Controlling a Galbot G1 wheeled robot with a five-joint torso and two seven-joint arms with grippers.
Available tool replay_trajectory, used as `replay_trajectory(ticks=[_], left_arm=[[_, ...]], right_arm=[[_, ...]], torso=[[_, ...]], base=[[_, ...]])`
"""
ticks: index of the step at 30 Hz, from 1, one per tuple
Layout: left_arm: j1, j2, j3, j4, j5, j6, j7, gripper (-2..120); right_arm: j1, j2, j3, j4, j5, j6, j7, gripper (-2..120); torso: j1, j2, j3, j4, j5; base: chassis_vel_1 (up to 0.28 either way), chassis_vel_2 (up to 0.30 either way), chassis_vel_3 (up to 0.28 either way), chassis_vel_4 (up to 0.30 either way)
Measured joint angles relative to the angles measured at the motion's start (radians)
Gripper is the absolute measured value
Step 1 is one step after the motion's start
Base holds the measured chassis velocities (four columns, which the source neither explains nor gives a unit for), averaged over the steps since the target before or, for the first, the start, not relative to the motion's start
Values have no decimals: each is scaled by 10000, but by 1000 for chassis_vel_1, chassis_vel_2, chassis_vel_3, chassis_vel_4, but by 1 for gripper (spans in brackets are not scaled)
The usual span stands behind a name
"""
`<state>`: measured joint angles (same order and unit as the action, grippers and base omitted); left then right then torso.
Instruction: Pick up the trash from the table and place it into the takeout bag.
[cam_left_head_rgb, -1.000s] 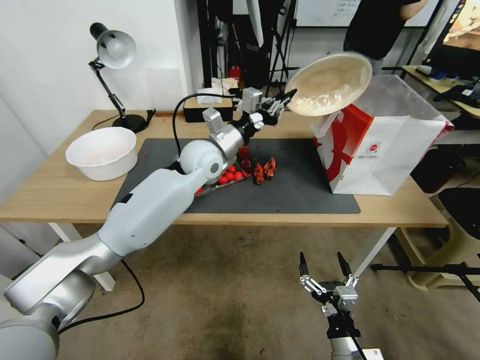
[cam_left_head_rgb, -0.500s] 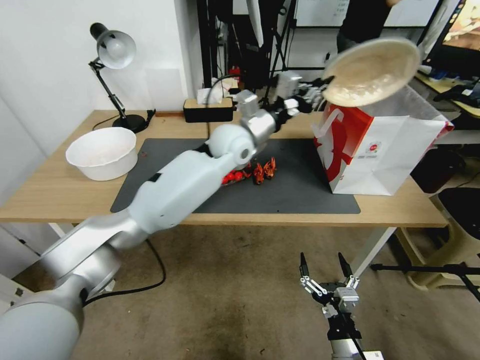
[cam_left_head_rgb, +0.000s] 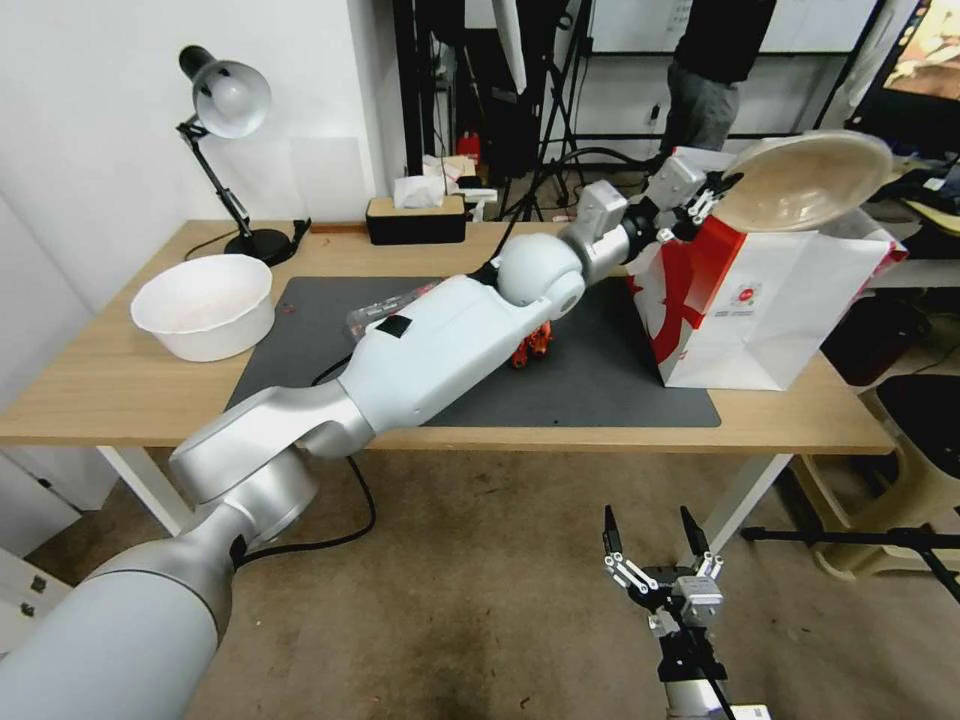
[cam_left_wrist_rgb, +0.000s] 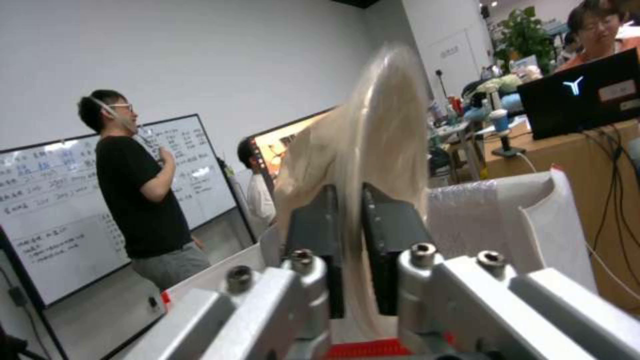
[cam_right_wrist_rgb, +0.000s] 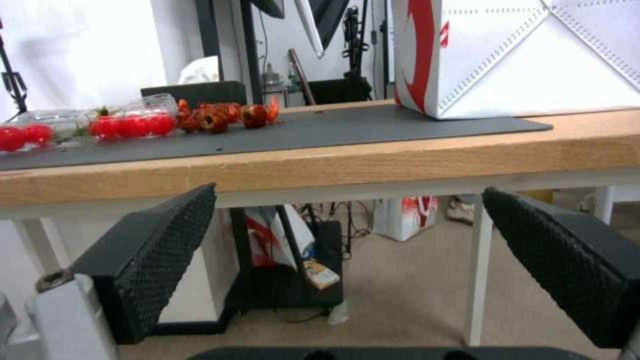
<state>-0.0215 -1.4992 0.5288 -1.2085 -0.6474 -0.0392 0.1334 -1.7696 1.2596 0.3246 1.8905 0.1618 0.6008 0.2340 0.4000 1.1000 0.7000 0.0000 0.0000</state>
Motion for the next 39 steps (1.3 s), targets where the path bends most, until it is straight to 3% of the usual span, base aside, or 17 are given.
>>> replay_trajectory(ticks=[9,11,13,15,17,20,21,25,30,32,33,34,35,37,39], left_arm=[[267,592,-69,-518,-279,4,-381,47],[303,639,-79,-571,-320,4,-424,49],[382,737,-111,-691,-390,6,-516,59],[394,755,-119,-712,-400,6,-529,59],[807,1154,-424,-1194,-464,11,-891,75],[920,1250,-521,-1308,-455,11,-1028,78],[1040,1351,-614,-1426,-432,4,-1186,88],[1266,1523,-768,-1635,-401,-21,-1508,96],[1341,1583,-820,-1710,-397,-34,-1619,97],[1658,1845,-1042,-1989,-361,-59,-1982,99],[2583,2463,-1719,-2515,245,-47,-3025,100],[2799,2578,-1872,-2635,373,80,-3429,100],[2799,2578,-1872,-2635,373,80,-3429,100],[3274,2786,-2256,-3009,447,740,-4445,100],[3416,2844,-2376,-3133,447,980,-4730,100]], right_arm=[[15,-21,-67,-29,5,0,-6,100],[14,-22,-68,-29,5,1,-7,100],[14,-26,-68,-28,5,0,-7,100],[14,-28,-68,-28,5,0,-7,100],[15,-41,-70,-26,5,0,-7,100],[16,-42,-73,-27,5,0,-8,100],[19,-42,-76,-30,6,-1,-8,100],[25,-42,-87,-41,6,-2,-10,100],[26,-42,-91,-44,5,-2,-11,100],[29,-36,-110,-52,5,-6,-13,100],[34,-11,-172,-56,-3,-22,-24,100],[34,-9,-181,-58,-7,-26,-25,100],[34,-9,-181,-58,-7,-26,-25,100],[38,-7,-201,-67,-18,-38,-27,100],[39,-7,-206,-69,-21,-40,-28,100]], torso=[[1,0,0,-2,-1],[0,0,0,-2,-1],[0,0,0,-2,-1],[0,0,0,-2,-1],[0,0,0,-2,-2],[0,0,-1,0,-3],[0,0,-1,1,-3],[0,0,-1,3,-3],[0,0,-1,2,-3],[0,-1,0,1,-5],[0,0,-1,3,-5],[0,0,0,3,-6],[0,0,0,3,-6],[0,0,0,3,-4],[0,0,0,2,-3]], base=[[0,0,0,0],[0,0,0,0],[0,0,0,0],[0,0,0,0],[0,0,0,0],[0,0,0,0],[0,0,0,0],[0,0,0,0],[0,0,0,0],[0,0,0,0],[0,0,0,0],[0,0,0,0],[0,0,0,0],[0,0,0,0],[0,0,0,0]])
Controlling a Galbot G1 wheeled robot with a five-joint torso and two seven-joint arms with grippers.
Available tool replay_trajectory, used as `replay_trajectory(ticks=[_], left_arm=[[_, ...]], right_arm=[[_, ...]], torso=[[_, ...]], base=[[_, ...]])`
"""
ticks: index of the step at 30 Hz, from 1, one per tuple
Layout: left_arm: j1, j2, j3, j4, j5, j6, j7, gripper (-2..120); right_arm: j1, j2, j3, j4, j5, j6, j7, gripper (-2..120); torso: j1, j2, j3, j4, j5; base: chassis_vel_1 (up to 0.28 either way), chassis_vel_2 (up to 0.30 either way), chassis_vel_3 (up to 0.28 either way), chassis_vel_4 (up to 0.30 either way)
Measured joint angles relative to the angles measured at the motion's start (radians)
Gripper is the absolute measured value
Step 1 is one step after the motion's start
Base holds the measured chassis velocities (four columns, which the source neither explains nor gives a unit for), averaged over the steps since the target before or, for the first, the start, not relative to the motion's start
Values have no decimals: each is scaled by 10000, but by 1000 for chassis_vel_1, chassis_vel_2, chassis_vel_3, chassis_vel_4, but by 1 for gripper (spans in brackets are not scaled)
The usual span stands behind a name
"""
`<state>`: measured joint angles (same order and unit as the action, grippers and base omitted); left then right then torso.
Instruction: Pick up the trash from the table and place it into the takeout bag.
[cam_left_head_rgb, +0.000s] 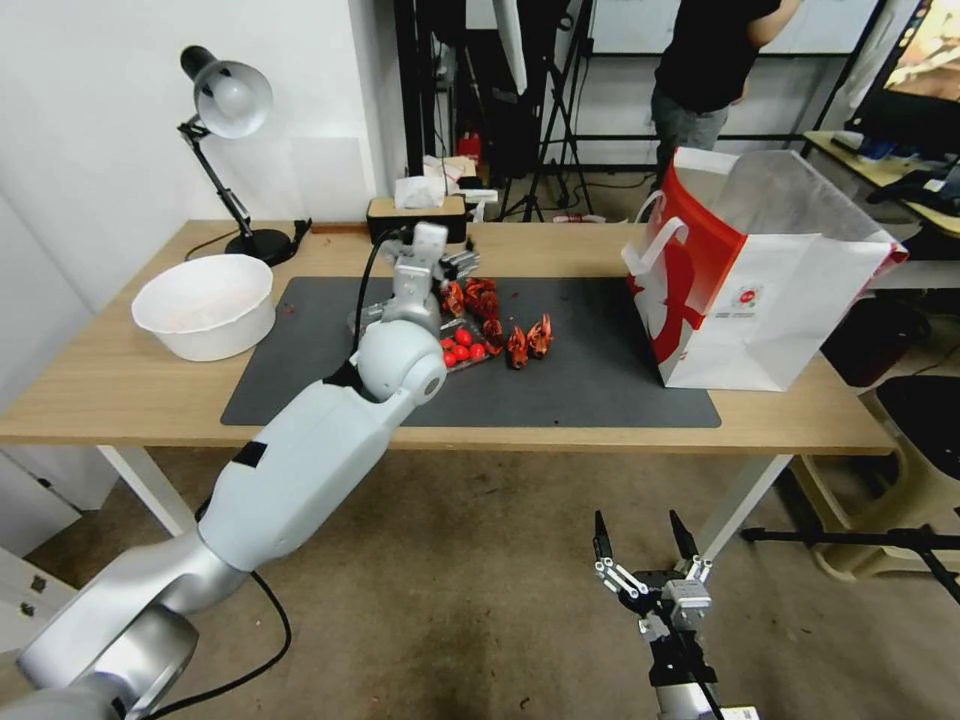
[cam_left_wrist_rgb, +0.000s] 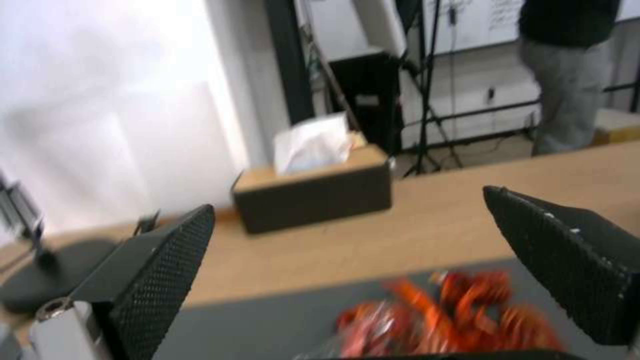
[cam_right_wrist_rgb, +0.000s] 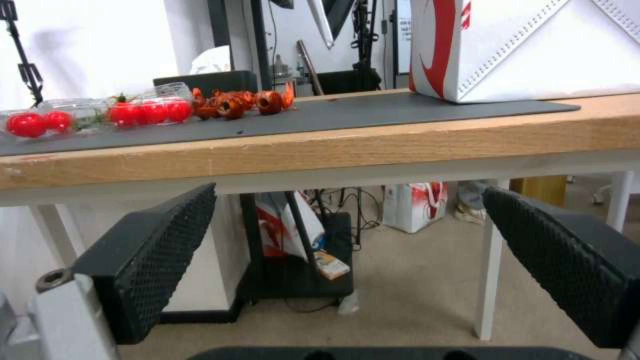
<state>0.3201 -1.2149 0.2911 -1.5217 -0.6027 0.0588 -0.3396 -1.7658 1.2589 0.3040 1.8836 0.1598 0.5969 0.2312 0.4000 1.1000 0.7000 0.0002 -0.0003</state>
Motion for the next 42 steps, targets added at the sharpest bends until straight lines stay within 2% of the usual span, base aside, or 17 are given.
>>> replay_trajectory(ticks=[5,7,8,11,12,13,15,26,34,36,38,41,42], left_arm=[[268,114,-226,-226,49,481,-519,100],[606,231,-512,-558,267,1253,-1295,100],[606,231,-512,-558,267,1253,-1295,100],[982,281,-780,-978,235,2417,-2344,100],[982,281,-780,-978,235,2417,-2344,100],[1130,283,-883,-1091,213,2753,-2766,100],[1248,283,-971,-1142,207,2883,-2970,100],[2209,489,-1547,-1240,353,2739,-3034,100],[3893,979,-2883,-1929,752,2405,-2647,100],[4576,1113,-3538,-2247,999,2156,-2452,100],[4801,1149,-3722,-2311,1118,1968,-2342,100],[6414,1184,-4651,-2557,1976,831,-1883,100],[6414,1184,-4651,-2557,1976,831,-1883,100]], right_arm=[[1,-1,-14,-6,-7,-4,-1,100],[-1,2,-27,-12,-17,-10,-4,100],[-1,2,-27,-12,-17,-10,-4,100],[-14,8,-38,-27,-23,-14,-6,100],[-14,8,-38,-27,-23,-14,-6,100],[-17,12,-40,-38,-26,-14,-6,100],[-21,15,-43,-43,-28,-15,-7,100],[-26,15,-55,-48,-35,-15,-11,100],[0,1,-124,-69,-50,-15,-27,100],[8,-1,-172,-74,-71,-15,-32,100],[11,-1,-187,-76,-76,-15,-34,100],[31,-10,-259,-81,-96,-15,-49,100],[31,-10,-259,-81,-96,-15,-49,100]], torso=[[0,0,0,-1,0],[0,0,0,-2,2],[0,0,0,-2,2],[0,0,0,-3,2],[0,0,0,-3,2],[-1,0,-1,-3,3],[0,1,-1,-3,4],[0,0,0,-3,1],[-1,1,-1,1,1],[-1,0,-1,-1,1],[-1,1,-1,-1,3],[0,1,0,-3,1],[0,1,0,-3,1]], base=[[0,0,0,0],[0,0,0,0],[0,0,0,0],[0,0,0,0],[0,0,0,0],[0,0,0,0],[0,0,0,0],[0,0,0,0],[0,0,0,0],[0,0,0,0],[0,0,0,0],[0,0,0,0],[0,0,0,0]])
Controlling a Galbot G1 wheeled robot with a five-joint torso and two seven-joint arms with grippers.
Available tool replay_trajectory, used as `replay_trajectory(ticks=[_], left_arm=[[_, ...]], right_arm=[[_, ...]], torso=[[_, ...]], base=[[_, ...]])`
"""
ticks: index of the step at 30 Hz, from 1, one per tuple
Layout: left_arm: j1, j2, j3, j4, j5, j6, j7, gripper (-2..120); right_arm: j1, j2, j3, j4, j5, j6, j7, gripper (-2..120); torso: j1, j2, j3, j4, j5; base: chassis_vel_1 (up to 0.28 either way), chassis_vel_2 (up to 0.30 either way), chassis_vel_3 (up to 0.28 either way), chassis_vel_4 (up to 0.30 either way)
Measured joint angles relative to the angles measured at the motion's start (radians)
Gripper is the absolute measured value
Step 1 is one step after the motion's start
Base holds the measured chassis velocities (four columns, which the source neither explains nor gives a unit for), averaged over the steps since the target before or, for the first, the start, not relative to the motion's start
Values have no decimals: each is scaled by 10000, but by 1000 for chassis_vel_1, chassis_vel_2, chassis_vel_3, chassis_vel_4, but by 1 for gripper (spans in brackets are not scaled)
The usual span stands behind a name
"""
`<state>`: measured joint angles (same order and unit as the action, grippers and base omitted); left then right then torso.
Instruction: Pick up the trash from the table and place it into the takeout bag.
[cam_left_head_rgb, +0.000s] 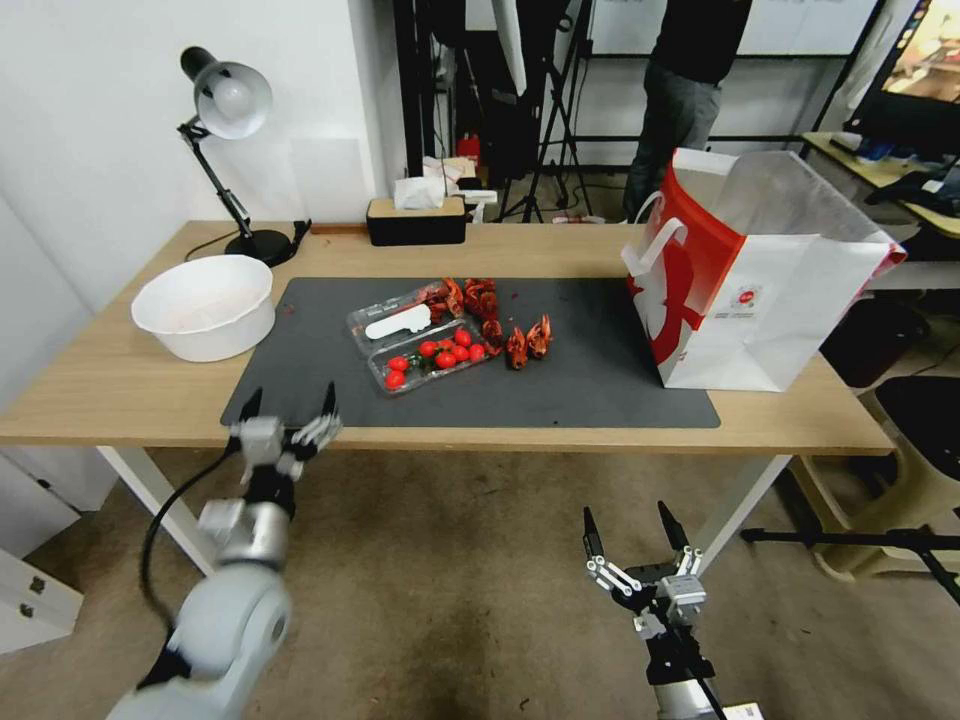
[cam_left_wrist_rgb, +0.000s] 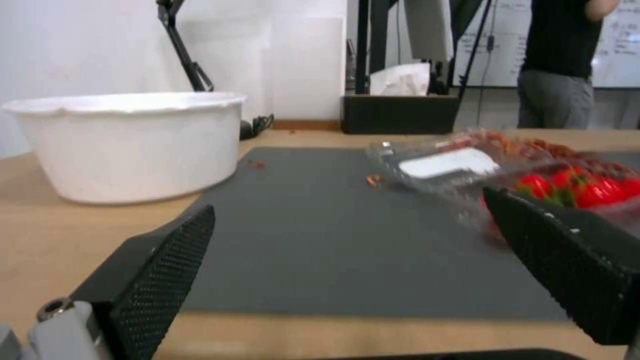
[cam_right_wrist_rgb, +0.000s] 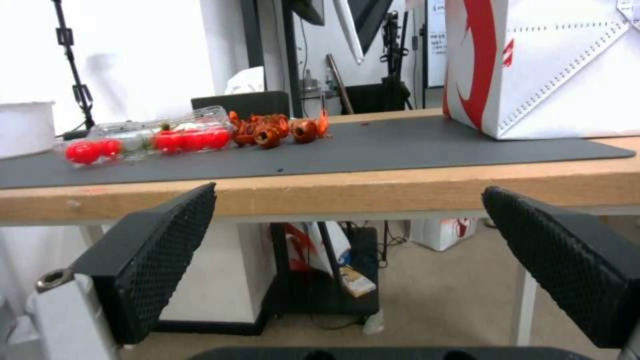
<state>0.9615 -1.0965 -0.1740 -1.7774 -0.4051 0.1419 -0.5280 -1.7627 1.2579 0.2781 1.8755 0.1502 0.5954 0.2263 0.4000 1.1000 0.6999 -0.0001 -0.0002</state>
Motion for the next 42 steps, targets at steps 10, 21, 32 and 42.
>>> replay_trajectory(ticks=[10,21,32,42], left_arm=[[3979,-591,-2319,-1625,394,-2362,2181,100],[7171,-1016,-3997,-2299,56,-4816,4922,100],[7471,-1773,-3902,-1363,987,-6198,5644,100],[7365,-1872,-3914,-1168,983,-6357,5679,100]], right_arm=[[-57,-273,19,308,124,41,-310,100],[124,-477,289,837,505,-413,73,100],[308,-539,381,1093,1123,-681,-104,100],[320,-555,360,1162,1202,-732,-138,100]], torso=[[-1,0,0,0,0],[-2,0,1,1,3],[-1,-1,1,1,3],[1,0,1,0,3]], base=[[0,0,0,0],[0,0,0,0],[0,0,0,0],[0,0,0,0]])
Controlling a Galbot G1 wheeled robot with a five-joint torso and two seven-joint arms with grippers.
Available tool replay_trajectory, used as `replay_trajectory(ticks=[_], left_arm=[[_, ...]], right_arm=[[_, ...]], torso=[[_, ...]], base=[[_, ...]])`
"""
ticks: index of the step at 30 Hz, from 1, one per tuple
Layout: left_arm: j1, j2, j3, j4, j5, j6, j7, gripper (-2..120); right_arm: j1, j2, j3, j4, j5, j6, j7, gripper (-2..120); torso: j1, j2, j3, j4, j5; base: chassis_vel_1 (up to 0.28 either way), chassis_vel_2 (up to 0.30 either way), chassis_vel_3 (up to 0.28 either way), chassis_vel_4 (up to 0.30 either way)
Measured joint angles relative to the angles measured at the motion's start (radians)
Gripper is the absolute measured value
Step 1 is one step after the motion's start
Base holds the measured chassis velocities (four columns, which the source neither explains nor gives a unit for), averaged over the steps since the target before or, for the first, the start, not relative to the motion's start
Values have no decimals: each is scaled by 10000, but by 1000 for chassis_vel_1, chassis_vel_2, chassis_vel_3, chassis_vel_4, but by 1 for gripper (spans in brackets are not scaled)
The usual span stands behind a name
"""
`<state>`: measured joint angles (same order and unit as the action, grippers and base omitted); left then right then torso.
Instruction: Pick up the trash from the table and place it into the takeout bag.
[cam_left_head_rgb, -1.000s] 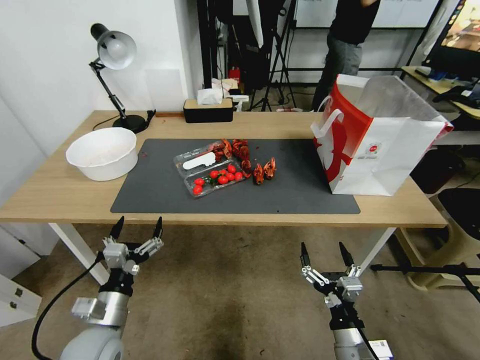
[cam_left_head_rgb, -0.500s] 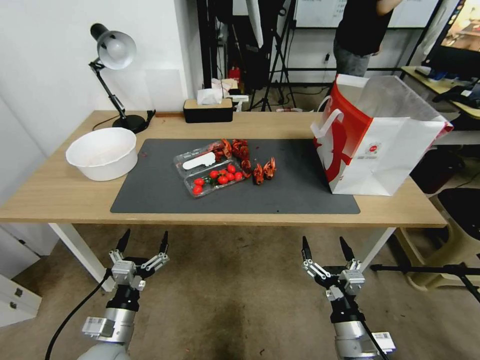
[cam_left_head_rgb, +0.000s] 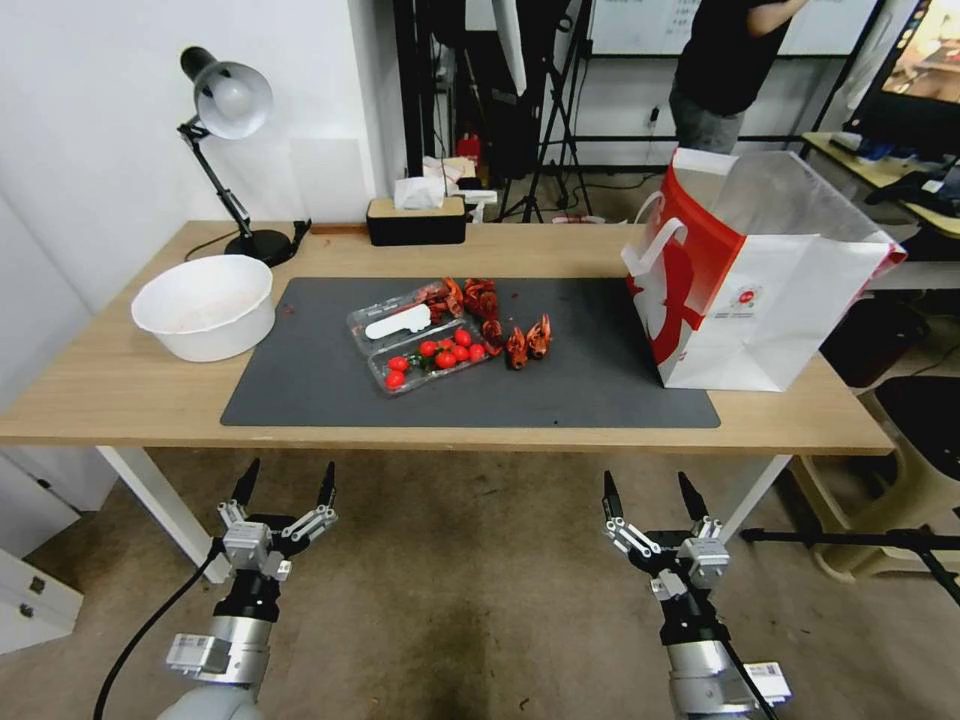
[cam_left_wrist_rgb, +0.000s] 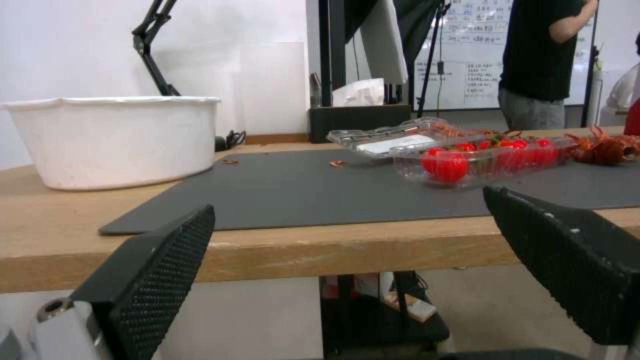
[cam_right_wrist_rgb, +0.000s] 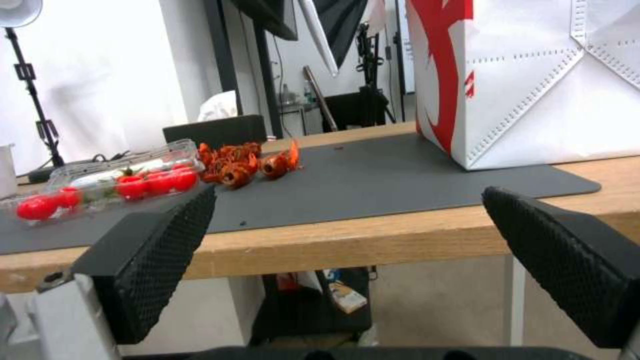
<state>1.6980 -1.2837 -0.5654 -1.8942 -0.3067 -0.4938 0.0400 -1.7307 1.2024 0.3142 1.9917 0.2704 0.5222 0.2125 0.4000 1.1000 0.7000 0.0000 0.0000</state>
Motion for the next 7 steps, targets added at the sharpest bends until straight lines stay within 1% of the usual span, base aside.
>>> replay_trajectory(ticks=[7], left_arm=[[-7,7,6,0,-3,19,-18,100]], right_arm=[[-2,0,0,0,-5,0,0,100]], torso=[[0,0,0,0,-1]], base=[[0,0,0,0]])
